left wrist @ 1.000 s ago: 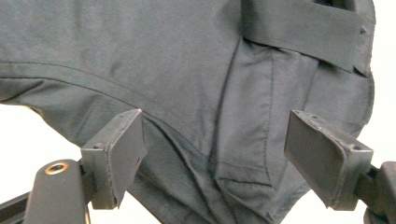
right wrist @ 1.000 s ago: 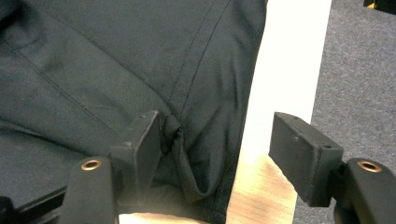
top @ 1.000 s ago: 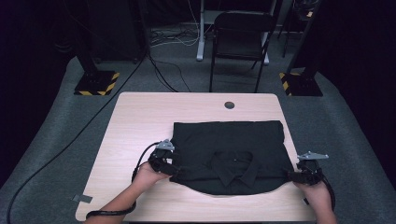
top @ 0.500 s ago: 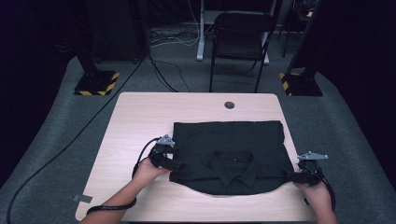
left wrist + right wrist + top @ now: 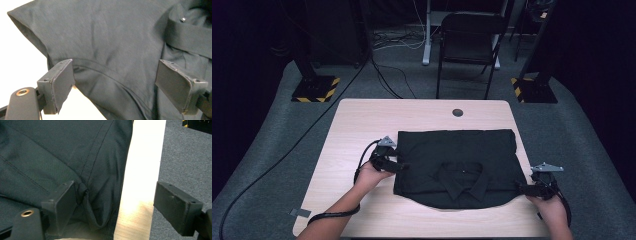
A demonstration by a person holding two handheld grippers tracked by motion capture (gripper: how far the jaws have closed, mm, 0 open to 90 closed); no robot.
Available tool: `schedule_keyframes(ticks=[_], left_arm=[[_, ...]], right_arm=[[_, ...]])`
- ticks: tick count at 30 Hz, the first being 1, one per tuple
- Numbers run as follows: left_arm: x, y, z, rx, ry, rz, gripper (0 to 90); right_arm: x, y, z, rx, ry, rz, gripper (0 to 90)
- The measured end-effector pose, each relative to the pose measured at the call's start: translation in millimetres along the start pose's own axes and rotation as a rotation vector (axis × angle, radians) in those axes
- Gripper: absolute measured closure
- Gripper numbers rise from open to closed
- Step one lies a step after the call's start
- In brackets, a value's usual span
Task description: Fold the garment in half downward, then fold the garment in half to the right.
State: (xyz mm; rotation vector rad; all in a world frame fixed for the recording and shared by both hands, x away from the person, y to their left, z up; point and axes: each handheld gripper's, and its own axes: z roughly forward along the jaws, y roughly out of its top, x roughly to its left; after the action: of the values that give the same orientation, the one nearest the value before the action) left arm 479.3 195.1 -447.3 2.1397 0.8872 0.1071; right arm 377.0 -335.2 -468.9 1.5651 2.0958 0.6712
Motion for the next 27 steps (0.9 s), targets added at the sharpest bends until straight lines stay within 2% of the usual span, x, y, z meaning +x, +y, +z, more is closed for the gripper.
schedule_keyframes(ticks=[6, 12, 17, 27], left_arm=[[2.2, 10.4, 4.3, -0.011, 0.005, -0.001, 15.1], [6.5, 20.6, 8.4, -0.016, 0.013, 0.003, 15.5], [12.3, 29.1, 11.3, -0.035, 0.028, -0.015, 15.5], [22.4, 36.5, 21.7, -0.035, 0.049, -0.045, 15.6]], right_arm=[[1.6, 1.0, -0.3, 0.003, -0.012, -0.019, 17.2], [1.1, 0.6, 0.2, 0.002, -0.01, -0.01, 16.5], [1.3, 0.9, 0.2, 0.004, -0.011, -0.012, 16.5], [-0.5, -0.3, 0.8, 0.0, -0.002, 0.006, 15.9]])
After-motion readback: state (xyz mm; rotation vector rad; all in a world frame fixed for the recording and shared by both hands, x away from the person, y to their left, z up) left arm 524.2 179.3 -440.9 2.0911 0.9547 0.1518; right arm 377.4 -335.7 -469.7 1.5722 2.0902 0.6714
